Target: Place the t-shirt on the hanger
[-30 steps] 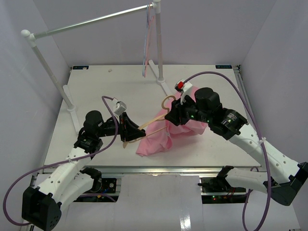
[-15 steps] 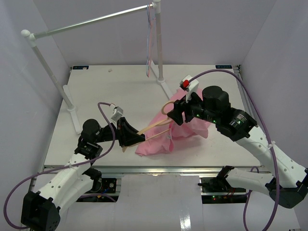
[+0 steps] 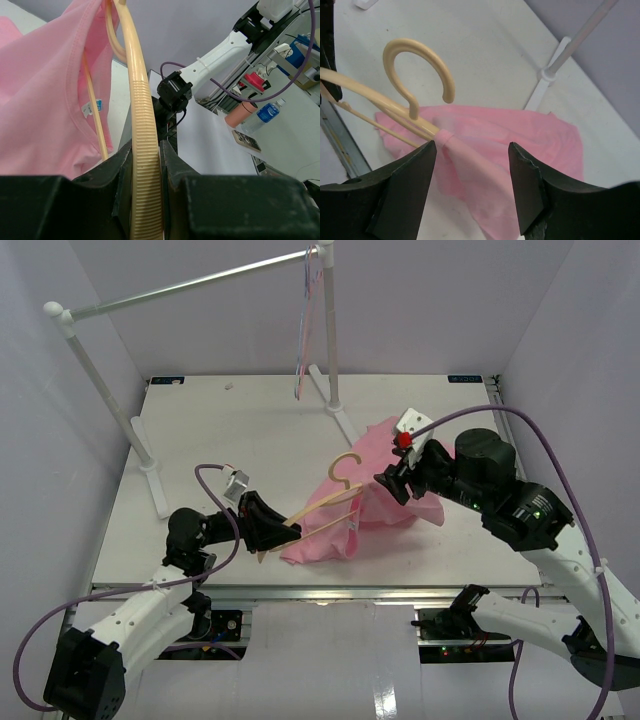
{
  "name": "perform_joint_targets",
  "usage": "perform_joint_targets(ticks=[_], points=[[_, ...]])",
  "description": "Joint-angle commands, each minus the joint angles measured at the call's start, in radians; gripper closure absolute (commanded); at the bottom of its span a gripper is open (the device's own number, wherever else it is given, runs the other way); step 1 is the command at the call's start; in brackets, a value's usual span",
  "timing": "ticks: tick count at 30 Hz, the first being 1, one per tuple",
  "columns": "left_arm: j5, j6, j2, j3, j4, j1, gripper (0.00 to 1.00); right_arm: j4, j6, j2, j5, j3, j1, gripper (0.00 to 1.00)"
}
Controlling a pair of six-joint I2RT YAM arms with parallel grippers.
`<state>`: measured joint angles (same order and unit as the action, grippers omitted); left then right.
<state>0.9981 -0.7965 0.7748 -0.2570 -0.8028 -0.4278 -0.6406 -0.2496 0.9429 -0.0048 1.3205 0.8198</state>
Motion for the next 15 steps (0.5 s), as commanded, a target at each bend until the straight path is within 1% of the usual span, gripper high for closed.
perform_joint_targets(ticks=[1, 3, 7, 12, 15], points=[[-0.019, -0.007, -0.034, -0.002, -0.092, -0.005, 1.00, -0.086, -0.271, -0.027, -0.145, 0.025, 0.002, 0.32], [-0.010, 0.005, -0.037, -0.013, -0.059, -0.005, 1.00, -0.136, -0.340, -0.019, -0.220, 0.026, -0.001, 0.31], [0.013, 0.008, -0.043, -0.024, -0.035, -0.005, 1.00, -0.194, -0.431, 0.014, -0.268, 0.042, -0.022, 0.30], [0.002, 0.044, -0.078, -0.034, 0.028, -0.014, 1.00, -0.308, -0.506, 0.106, -0.386, 0.134, -0.068, 0.32], [0.014, 0.038, -0.069, -0.031, 0.005, -0.015, 1.00, -0.361, -0.544, 0.150, -0.421, 0.189, -0.079, 0.31]])
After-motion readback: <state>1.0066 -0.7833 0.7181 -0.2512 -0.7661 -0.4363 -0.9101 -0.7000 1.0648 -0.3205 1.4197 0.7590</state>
